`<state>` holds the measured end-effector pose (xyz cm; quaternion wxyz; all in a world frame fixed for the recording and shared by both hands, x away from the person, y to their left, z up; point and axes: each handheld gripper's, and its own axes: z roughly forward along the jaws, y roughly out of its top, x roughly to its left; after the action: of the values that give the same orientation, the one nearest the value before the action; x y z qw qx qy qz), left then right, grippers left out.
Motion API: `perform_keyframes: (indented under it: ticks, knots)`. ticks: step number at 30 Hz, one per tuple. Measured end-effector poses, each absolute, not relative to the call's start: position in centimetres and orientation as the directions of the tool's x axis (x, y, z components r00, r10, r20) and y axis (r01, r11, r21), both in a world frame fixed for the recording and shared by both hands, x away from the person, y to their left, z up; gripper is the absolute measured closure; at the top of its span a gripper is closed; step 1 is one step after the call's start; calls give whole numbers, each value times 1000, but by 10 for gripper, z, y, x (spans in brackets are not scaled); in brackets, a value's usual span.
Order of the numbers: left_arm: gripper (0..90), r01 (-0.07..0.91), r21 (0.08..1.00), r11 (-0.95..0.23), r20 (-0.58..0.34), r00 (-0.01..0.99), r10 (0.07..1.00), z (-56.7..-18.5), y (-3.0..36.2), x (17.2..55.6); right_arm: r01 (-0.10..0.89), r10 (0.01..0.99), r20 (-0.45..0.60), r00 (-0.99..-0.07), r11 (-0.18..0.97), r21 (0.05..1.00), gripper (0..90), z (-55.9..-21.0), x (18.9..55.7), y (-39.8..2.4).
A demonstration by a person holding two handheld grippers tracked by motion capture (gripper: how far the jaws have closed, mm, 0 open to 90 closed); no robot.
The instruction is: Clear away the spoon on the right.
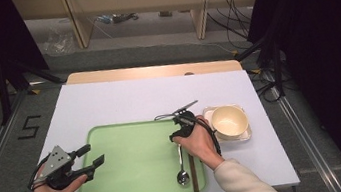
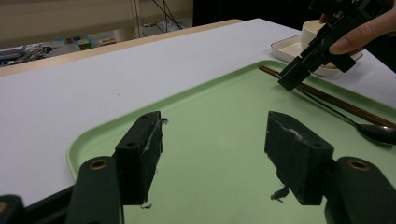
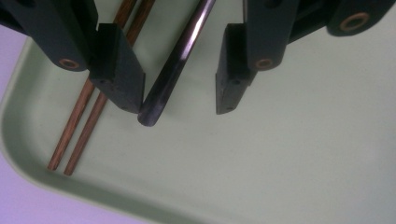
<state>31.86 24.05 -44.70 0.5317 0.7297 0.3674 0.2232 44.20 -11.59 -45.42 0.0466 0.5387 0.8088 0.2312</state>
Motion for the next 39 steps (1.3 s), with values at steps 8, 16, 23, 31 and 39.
perform_keyframes:
  ticks: [8,16,23,31,39]
  knots:
    - [369,298,940,-166,-64,632,772,-447,241,319,849,884,169,-435,340,406,476,-456,444,-116]
    - [370,300,940,-163,-68,631,773,-447,241,319,852,856,205,-475,388,351,487,-458,443,-114]
    - [370,299,939,-171,-60,630,774,-447,241,319,850,864,207,-458,359,385,481,-454,443,-116]
    - [370,300,938,-172,-60,632,773,-447,240,319,864,866,221,-449,357,354,482,-454,444,-118]
    - [369,300,939,-170,-62,632,773,-447,241,319,895,885,239,-400,321,311,526,-454,442,-116]
